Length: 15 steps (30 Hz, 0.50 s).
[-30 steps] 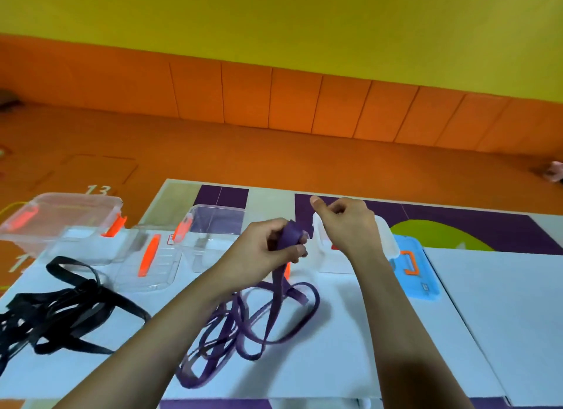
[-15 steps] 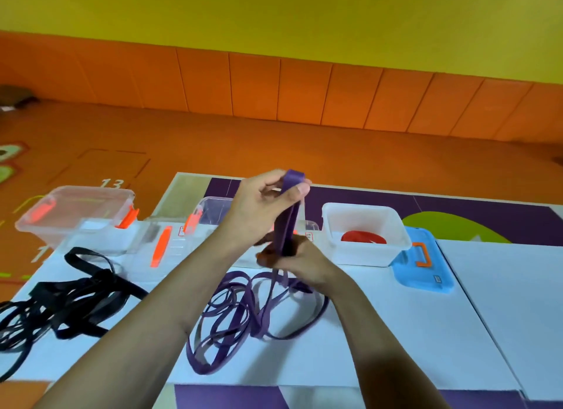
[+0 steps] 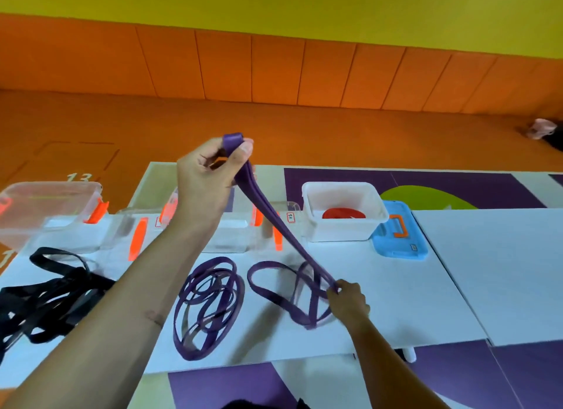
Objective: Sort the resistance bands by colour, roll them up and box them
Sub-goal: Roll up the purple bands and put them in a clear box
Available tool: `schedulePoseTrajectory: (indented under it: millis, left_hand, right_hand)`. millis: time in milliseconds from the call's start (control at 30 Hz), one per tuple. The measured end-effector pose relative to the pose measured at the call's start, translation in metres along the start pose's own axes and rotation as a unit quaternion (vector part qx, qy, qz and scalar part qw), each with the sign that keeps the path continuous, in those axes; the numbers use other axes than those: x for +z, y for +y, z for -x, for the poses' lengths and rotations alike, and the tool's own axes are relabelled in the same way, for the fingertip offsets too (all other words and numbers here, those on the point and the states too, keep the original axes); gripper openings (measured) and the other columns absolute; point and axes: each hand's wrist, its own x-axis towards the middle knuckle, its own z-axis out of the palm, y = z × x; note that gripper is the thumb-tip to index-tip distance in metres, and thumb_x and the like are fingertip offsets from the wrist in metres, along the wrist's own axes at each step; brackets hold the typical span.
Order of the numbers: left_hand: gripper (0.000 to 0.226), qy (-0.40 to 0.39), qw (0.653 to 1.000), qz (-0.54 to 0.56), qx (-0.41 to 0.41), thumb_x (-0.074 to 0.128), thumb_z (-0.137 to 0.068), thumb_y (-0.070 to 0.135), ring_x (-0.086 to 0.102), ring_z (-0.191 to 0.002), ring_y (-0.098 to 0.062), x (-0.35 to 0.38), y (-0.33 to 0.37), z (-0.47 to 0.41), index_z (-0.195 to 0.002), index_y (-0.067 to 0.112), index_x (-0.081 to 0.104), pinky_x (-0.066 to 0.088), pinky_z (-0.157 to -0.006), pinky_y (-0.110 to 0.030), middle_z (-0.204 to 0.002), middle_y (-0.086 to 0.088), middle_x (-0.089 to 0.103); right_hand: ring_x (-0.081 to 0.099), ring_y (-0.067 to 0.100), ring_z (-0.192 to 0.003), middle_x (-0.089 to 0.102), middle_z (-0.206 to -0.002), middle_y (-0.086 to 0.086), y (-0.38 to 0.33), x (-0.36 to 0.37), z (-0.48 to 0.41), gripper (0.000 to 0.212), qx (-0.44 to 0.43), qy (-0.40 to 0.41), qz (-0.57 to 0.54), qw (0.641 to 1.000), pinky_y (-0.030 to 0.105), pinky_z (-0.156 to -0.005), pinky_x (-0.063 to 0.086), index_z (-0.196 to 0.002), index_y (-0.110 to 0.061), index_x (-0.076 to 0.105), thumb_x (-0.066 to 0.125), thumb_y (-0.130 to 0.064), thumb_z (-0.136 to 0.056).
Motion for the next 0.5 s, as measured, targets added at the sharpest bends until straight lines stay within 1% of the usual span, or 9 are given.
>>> schedulePoseTrajectory:
  millis: [100,133,200,267,333,400,433,467,500]
  left_hand:
    - [0.007,0.006,1.0,-0.017,-0.011,0.074,-0.092,0.017,0.063,-0.065,-0.012,-0.002,-0.015,0.004,-0.098,0.015,0.075,0.058,-0.072,-0.041,-0.071,0.009,0.07]
    - [0.004,0.004,1.0,-0.023,-0.021,0.075,-0.092,0.018,0.061,-0.063,-0.014,-0.004,-0.022,0.005,-0.096,0.018,0.076,0.056,-0.07,-0.044,-0.069,0.009,0.07]
    - [0.001,-0.029,0.998,-0.041,-0.043,0.076,-0.09,0.023,0.058,-0.062,-0.017,-0.009,-0.033,0.008,-0.09,0.023,0.077,0.053,-0.068,-0.049,-0.069,0.003,0.068]
    - [0.004,-0.071,0.993,-0.074,-0.052,0.077,-0.089,0.027,0.056,-0.064,-0.019,-0.011,-0.043,0.015,-0.088,0.023,0.077,0.051,-0.067,-0.048,-0.071,-0.001,0.065]
    - [0.005,-0.096,0.99,-0.08,-0.067,0.077,-0.089,0.025,0.057,-0.06,-0.021,-0.009,-0.047,0.022,-0.086,0.021,0.076,0.051,-0.065,-0.041,-0.069,-0.001,0.064]
    - [0.006,-0.108,0.987,-0.085,-0.08,0.077,-0.089,0.025,0.06,-0.059,-0.021,-0.003,-0.049,0.028,-0.087,0.02,0.076,0.054,-0.062,-0.037,-0.072,-0.01,0.067]
    - [0.007,-0.108,0.987,-0.089,-0.084,0.076,-0.09,0.024,0.06,-0.059,-0.021,-0.001,-0.05,0.029,-0.089,0.017,0.076,0.054,-0.06,-0.034,-0.077,-0.018,0.068]
    - [0.008,-0.109,0.986,-0.09,-0.084,0.076,-0.09,0.023,0.06,-0.056,-0.02,0.001,-0.049,0.031,-0.09,0.014,0.075,0.053,-0.057,-0.029,-0.084,-0.025,0.067]
    - [0.01,-0.109,0.987,-0.089,-0.083,0.075,-0.091,0.022,0.06,-0.054,-0.019,0.002,-0.049,0.031,-0.091,0.012,0.074,0.052,-0.053,-0.026,-0.087,-0.03,0.066]
  right_hand:
    - [0.066,0.029,-0.079,0.068,-0.079,0.002,0.002,-0.029,0.003,0.02,0.032,0.037,-0.097,0.994,0.035,-0.077,0.055,-0.09,-0.019,0.069,0.056,-0.034,-0.089]
    - [0.064,0.03,-0.076,0.067,-0.074,0.003,-0.001,-0.044,0.004,0.018,0.058,0.06,-0.151,0.985,0.036,-0.074,0.054,-0.093,-0.017,0.072,0.058,-0.028,-0.089]
    - [0.061,0.031,-0.068,0.064,-0.066,0.006,-0.012,-0.078,0.008,0.019,0.084,0.134,-0.278,0.948,0.034,-0.065,0.052,-0.094,-0.014,0.074,0.057,-0.018,-0.088]
    - [0.052,0.024,-0.06,0.06,-0.059,0.002,-0.033,-0.112,0.018,0.019,0.033,0.215,-0.36,0.907,0.026,-0.052,0.043,-0.091,-0.01,0.072,0.054,-0.013,-0.094]
    - [0.048,0.018,-0.055,0.061,-0.057,-0.003,-0.061,-0.146,0.038,0.027,-0.069,0.262,-0.444,0.854,0.023,-0.048,0.039,-0.084,-0.011,0.073,0.057,-0.026,-0.101]
    - [0.052,0.014,-0.056,0.067,-0.066,0.0,-0.084,-0.175,0.058,0.04,-0.133,0.296,-0.484,0.813,0.024,-0.052,0.041,-0.077,-0.009,0.072,0.056,-0.036,-0.101]
    - [0.054,0.013,-0.059,0.067,-0.068,0.001,-0.093,-0.189,0.066,0.039,-0.149,0.309,-0.505,0.792,0.026,-0.056,0.043,-0.073,-0.01,0.07,0.057,-0.033,-0.101]
    - [0.056,0.014,-0.061,0.066,-0.067,0.001,-0.101,-0.199,0.072,0.035,-0.164,0.296,-0.547,0.766,0.027,-0.06,0.044,-0.068,-0.011,0.067,0.057,-0.024,-0.099]
    - [0.057,0.016,-0.065,0.065,-0.067,0.0,-0.108,-0.208,0.076,0.03,-0.179,0.273,-0.572,0.752,0.027,-0.065,0.045,-0.066,-0.013,0.066,0.056,-0.013,-0.094]
